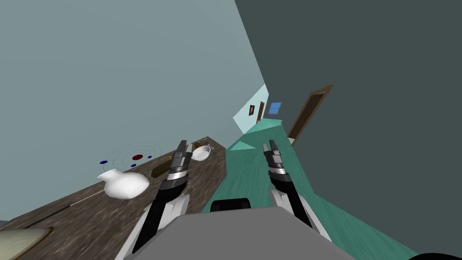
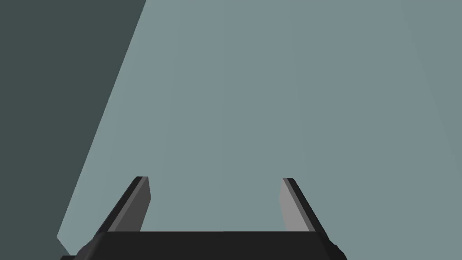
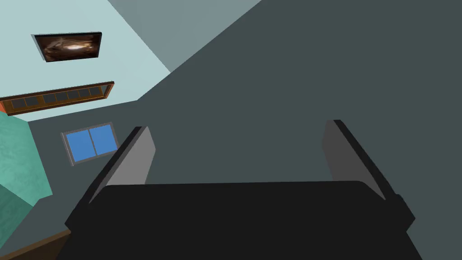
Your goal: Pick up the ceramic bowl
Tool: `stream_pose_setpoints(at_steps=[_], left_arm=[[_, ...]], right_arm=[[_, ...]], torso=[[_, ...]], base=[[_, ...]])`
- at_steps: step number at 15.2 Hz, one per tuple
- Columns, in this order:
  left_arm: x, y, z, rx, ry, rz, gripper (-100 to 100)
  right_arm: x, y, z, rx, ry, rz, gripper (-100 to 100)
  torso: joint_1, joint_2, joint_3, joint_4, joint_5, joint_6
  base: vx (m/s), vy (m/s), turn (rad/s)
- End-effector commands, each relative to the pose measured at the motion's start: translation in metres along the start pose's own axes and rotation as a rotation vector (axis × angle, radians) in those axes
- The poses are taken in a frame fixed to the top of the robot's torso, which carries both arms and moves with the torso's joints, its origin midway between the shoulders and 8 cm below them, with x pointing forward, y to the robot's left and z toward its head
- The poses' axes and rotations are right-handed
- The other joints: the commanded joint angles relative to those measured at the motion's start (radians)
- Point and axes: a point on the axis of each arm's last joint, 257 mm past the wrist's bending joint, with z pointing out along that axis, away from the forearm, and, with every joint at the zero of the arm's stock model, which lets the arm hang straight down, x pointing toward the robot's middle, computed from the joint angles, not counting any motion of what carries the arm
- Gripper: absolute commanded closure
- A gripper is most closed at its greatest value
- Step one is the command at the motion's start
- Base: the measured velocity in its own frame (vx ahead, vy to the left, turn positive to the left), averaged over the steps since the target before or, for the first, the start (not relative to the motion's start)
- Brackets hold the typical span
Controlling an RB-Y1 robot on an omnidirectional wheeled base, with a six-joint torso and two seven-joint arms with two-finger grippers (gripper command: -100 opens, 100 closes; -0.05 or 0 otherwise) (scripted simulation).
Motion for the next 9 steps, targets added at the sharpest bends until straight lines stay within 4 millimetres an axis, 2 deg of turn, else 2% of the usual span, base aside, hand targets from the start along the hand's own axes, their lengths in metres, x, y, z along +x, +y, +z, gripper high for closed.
stream_pose_setpoints(at_steps=[1, 9], left_arm=[[0.004, 0.007, 0.002, -0.027, 0.032, -0.017, -100], [0.011, 0.033, 0.006, -0.136, 0.084, -0.089, -100]], right_arm=[[0.0, 0.0, 0.0, 0.0, 0.0, 0.0, 0], [0.0, 0.0, 0.0, 0.0, 0.0, 0.0, 0]], torso=[[0.0, 0.0, 0.0, 0.0, 0.0, 0.0], [-0.004, -0.004, -0.002, -0.001, -0.001, 0.0]], base=[[0.016, -0.02, 0.06], [0.041, -0.054, 0.066]])
